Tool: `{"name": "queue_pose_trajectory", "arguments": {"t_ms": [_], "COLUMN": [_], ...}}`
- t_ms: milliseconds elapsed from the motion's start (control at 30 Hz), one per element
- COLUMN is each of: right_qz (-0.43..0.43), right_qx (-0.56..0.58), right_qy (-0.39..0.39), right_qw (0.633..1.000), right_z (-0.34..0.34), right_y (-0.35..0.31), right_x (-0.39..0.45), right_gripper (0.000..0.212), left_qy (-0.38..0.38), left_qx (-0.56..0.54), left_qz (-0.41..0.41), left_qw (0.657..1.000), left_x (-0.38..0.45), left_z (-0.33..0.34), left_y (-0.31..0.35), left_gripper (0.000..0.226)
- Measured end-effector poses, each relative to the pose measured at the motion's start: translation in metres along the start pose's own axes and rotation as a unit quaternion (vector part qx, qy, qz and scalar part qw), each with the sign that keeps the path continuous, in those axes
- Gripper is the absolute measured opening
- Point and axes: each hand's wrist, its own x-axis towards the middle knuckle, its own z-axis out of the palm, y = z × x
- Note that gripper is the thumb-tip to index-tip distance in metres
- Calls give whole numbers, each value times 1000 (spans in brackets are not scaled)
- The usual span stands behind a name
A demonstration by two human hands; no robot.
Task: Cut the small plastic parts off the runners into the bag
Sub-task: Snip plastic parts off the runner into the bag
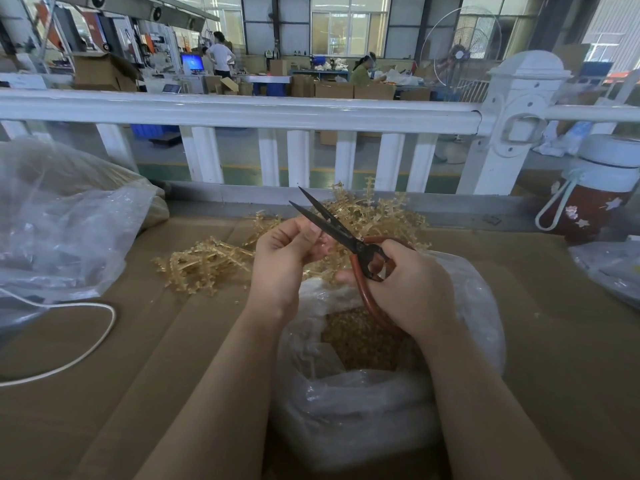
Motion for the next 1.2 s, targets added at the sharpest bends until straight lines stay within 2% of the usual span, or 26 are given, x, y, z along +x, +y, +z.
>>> {"name": "queue_pose_trajectory", "arguments": {"t_ms": [300, 467, 567, 733, 967, 1200], "right_qz": [19, 32, 16, 19, 3, -13], "right_qx": [47, 86, 48, 39, 28, 32], "right_qy": [-32, -22, -32, -33, -15, 7], "right_qw": [998, 995, 998, 999, 999, 999], "right_z": [-2, -3, -2, -2, -1, -4], "right_y": [-3, -3, -2, -1, -1, -2], "right_x": [0, 0, 0, 1, 0, -1], "right_gripper": [67, 60, 54, 64, 73, 64], "left_qy": [27, 47, 47, 41, 8, 5], "left_qx": [15, 25, 29, 50, 101, 80], "left_qz": [31, 33, 40, 65, 100, 87], "left_qw": [999, 998, 998, 996, 990, 993], "left_x": [0, 2, 3, 3, 1, 1], "left_z": [2, 2, 2, 3, 3, 4], "left_y": [-2, -6, -6, -6, -10, -8], "left_gripper": [21, 26, 23, 29, 17, 19]}}
